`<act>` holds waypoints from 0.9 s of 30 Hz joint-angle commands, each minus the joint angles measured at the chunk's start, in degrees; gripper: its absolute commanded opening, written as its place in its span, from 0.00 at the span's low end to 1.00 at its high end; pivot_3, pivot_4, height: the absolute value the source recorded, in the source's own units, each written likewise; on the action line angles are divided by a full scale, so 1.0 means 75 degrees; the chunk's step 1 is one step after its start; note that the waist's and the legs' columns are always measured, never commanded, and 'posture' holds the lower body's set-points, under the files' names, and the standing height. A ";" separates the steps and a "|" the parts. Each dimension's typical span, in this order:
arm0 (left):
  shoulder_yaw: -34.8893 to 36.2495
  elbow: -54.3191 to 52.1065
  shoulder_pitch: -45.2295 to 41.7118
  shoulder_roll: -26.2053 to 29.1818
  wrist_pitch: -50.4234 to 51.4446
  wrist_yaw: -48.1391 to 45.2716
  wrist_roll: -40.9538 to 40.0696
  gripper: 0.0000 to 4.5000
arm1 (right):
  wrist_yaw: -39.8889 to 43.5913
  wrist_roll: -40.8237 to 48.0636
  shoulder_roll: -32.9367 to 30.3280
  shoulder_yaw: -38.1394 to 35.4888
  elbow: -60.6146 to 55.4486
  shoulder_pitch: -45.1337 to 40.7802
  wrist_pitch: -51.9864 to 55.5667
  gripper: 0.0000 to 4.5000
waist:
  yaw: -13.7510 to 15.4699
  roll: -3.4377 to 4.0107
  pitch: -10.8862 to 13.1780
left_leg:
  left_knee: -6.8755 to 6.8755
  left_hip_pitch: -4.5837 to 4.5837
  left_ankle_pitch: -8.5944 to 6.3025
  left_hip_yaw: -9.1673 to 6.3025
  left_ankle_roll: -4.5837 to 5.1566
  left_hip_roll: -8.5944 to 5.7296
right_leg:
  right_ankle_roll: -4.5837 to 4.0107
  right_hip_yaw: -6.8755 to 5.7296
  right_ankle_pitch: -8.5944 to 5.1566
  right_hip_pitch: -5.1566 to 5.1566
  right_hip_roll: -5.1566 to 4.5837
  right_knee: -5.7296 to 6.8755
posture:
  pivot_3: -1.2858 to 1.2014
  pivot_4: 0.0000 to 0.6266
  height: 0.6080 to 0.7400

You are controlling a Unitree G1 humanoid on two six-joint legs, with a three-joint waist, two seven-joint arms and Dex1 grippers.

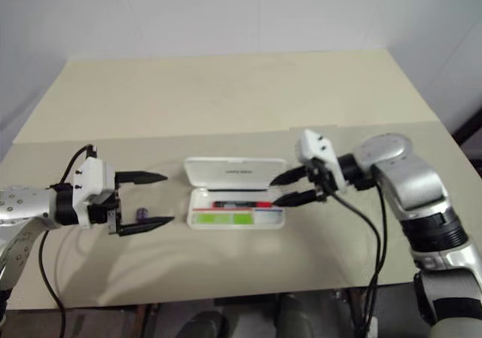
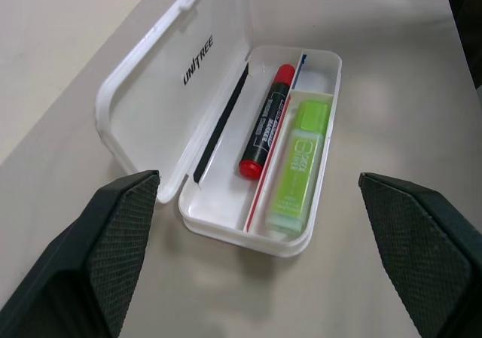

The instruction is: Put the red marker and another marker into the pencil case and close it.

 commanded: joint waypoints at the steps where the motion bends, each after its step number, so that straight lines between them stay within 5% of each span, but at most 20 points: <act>1: 0.0205 -0.0067 0.0040 0.0020 -0.0116 -0.0009 -0.0040 1.00 | 0.0167 0.0443 -0.0136 -0.0619 -0.0073 0.0030 -0.0216 0.77 | -0.0002 0.0000 0.0000 | 0.0000 0.0000 0.0000 0.0000 0.0000 0.0000 | 0.0000 0.0000 0.0000 0.0000 0.0000 -0.0001 | 0.52 0.24 1.00; 4: 0.0169 0.0028 0.0009 -0.0008 -0.0157 -0.0009 -0.0015 1.00 | -0.0029 0.0878 0.0138 -0.1049 -0.0219 0.0039 -0.0261 0.99 | -0.0022 0.0000 0.0000 | 0.0000 0.0001 -0.0001 0.0000 0.0001 0.0000 | 0.0001 0.0003 0.0000 0.0000 -0.0001 0.0000 | 0.52 0.24 1.00; 17: 0.0369 0.0368 0.0294 -0.0113 -0.0330 0.0109 0.0043 1.00 | -0.0706 0.1368 0.0580 -0.1442 -0.1023 0.0752 -0.0667 0.99 | 0.0017 -0.0001 -0.0001 | 0.0003 0.0002 -0.0008 -0.0005 0.0009 0.0002 | -0.0001 -0.0003 0.0003 0.0000 -0.0005 -0.0001 | 0.52 0.24 1.00; 27: 0.2154 -0.1107 0.2404 -0.0884 0.0014 0.1390 -0.0099 1.00 | -0.0672 0.1337 0.0648 -0.1322 -0.0770 0.0780 -0.0894 0.99 | -0.0010 -0.0001 -0.0001 | 0.0003 0.0009 -0.0015 0.0014 0.0007 0.0017 | -0.0001 0.0002 0.0004 -0.0003 0.0001 -0.0001 | 0.52 0.24 1.00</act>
